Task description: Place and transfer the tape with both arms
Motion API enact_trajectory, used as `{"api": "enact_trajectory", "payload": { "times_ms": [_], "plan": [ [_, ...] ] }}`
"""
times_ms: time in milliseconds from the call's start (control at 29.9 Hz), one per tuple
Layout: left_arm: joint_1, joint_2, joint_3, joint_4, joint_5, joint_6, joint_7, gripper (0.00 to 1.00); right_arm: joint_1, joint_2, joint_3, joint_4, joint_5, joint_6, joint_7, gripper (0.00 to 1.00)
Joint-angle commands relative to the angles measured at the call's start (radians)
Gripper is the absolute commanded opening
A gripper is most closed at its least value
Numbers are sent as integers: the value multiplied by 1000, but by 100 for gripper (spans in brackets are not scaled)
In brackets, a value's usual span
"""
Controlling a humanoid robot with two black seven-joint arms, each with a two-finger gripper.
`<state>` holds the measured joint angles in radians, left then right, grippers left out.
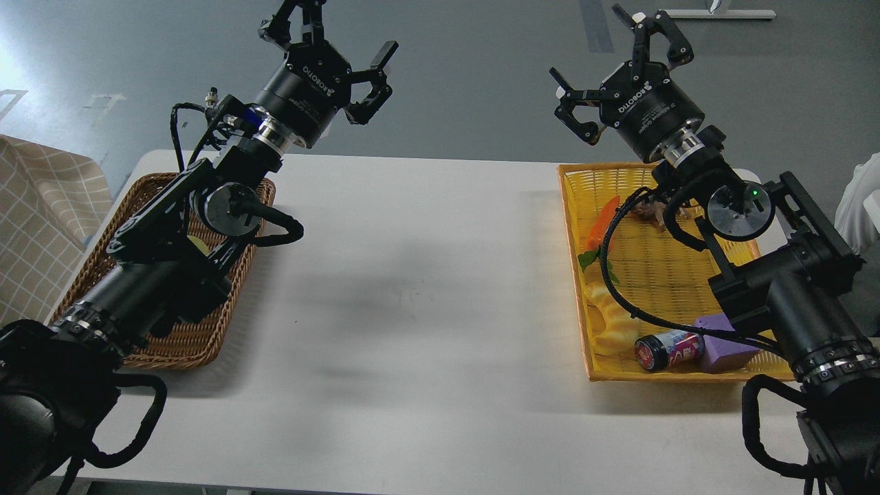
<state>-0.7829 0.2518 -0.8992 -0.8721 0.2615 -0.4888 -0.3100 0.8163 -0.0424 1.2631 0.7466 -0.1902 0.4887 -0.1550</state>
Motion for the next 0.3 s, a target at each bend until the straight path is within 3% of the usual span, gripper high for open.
{"api": "enact_trajectory", "payload": {
  "times_ms": [0,267],
  "plan": [
    [14,0,0,1,-1,0,-1,98,1,10,1,2,0,0,0,100],
    [36,-8,0,1,-11,0,-1,98,0,13,1,8,0,0,0,100]
  ]
}}
